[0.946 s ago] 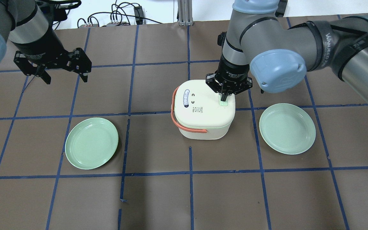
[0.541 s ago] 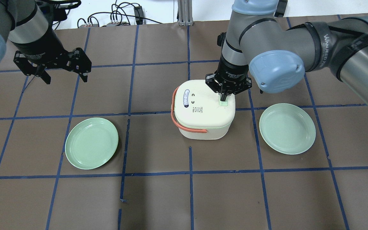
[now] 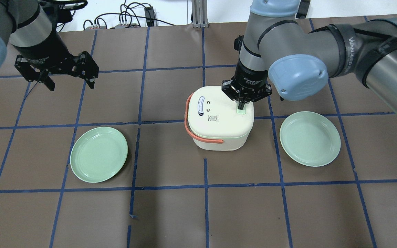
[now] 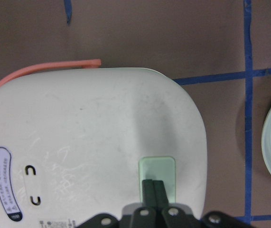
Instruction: Press rice cooker button
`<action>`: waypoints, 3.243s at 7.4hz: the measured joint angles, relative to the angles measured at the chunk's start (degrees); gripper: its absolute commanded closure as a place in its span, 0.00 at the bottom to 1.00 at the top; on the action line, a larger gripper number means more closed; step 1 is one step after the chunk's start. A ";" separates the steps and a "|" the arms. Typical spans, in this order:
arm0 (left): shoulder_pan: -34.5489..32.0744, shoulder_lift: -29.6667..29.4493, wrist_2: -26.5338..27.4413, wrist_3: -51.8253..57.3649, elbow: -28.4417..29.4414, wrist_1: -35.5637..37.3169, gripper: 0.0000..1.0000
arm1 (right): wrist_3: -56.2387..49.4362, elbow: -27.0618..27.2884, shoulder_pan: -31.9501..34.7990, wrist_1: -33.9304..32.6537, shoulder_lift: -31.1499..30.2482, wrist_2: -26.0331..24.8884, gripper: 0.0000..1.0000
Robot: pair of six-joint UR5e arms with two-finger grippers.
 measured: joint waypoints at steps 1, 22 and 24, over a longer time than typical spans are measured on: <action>0.00 0.00 0.00 0.00 0.00 0.00 0.00 | -0.31 0.01 -0.08 0.00 0.04 -0.02 0.98; 0.00 0.00 0.00 0.00 0.00 0.00 0.00 | -14.09 -17.10 -8.01 18.19 -3.69 -7.03 0.02; -0.01 0.00 0.00 0.00 0.00 0.00 0.00 | -18.82 -16.43 -10.00 19.29 -6.20 -9.70 0.01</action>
